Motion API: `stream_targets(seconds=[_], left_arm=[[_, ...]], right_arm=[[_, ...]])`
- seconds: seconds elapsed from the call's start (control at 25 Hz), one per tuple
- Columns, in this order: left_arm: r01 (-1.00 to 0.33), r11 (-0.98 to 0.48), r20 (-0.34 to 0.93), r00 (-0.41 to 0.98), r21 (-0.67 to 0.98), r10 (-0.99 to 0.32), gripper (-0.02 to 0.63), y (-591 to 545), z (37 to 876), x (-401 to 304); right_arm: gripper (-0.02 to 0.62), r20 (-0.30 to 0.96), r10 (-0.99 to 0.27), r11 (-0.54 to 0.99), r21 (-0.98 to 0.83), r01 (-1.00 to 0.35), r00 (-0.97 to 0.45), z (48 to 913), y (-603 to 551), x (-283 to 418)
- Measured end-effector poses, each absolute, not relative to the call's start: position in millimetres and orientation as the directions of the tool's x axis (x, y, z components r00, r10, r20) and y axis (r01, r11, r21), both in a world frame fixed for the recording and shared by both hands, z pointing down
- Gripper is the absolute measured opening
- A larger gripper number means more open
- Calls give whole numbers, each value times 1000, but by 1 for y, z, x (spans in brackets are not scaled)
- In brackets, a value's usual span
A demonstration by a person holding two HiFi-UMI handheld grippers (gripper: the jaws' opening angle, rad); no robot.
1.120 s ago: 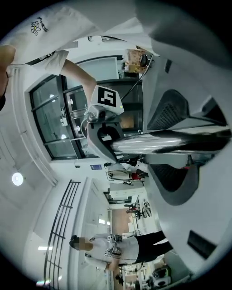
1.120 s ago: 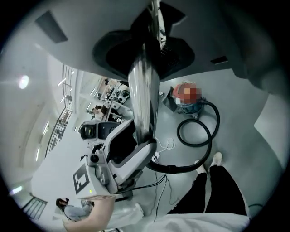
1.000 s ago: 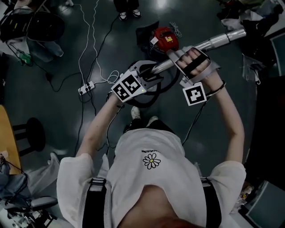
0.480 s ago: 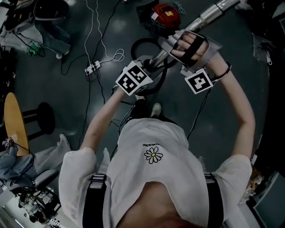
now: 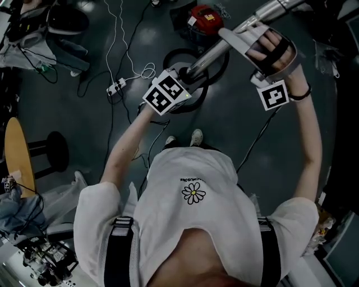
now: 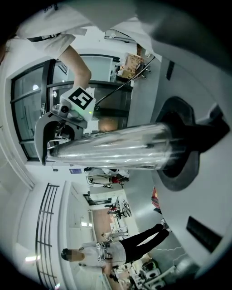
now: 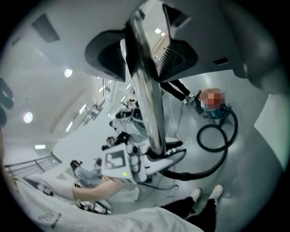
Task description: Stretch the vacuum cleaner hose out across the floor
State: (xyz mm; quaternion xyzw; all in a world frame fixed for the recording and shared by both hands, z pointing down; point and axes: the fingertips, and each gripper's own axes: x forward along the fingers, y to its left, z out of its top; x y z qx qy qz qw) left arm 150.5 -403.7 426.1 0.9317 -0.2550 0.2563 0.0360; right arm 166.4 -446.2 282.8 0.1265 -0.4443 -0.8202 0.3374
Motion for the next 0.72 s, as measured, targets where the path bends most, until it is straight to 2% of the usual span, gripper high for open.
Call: stream_targets(seconds=[0.12,0.2,0.28,0.36,0.4,0.44,0.48,0.52,0.56,0.72], left_arm=[[-566,-824,485,722,6,-493,87,-398,430,123],[-623,-777,450,720,85,-528,88,-398,427,104],[-668,-727,405,715,156,-570,88,-399,421,84],[-700,-687,366,702,196,-611,88,-400,413,62],[-709,-673,352,697,209,-625,87,-399,410,52],[-716,-663,340,693,221,-635,87,-398,407,43],[-719,-654,331,691,233,-642,86,-397,405,35],[-722,-647,325,690,246,-647,84,-394,404,28],[-725,-640,321,688,255,-651,83,-391,404,22],[-735,-635,329,677,238,-659,81,-375,409,3]], right_arm=[[209,-72,-781,-265,938,225,-621,225,-456,200],[209,-115,-848,-115,993,-31,-517,207,-458,221],[209,-85,-874,98,934,-343,-478,218,-449,228],[207,-28,-884,333,663,-670,-468,255,-438,231],[207,21,-889,426,404,-809,-458,286,-433,234],[207,76,-883,469,83,-880,-463,321,-428,235],[207,113,-865,456,-232,-859,-490,358,-420,232],[207,122,-844,411,-479,-776,-523,391,-411,226],[207,118,-829,358,-639,-681,-547,420,-400,217],[207,216,-764,138,-866,-481,-608,517,-353,174]])
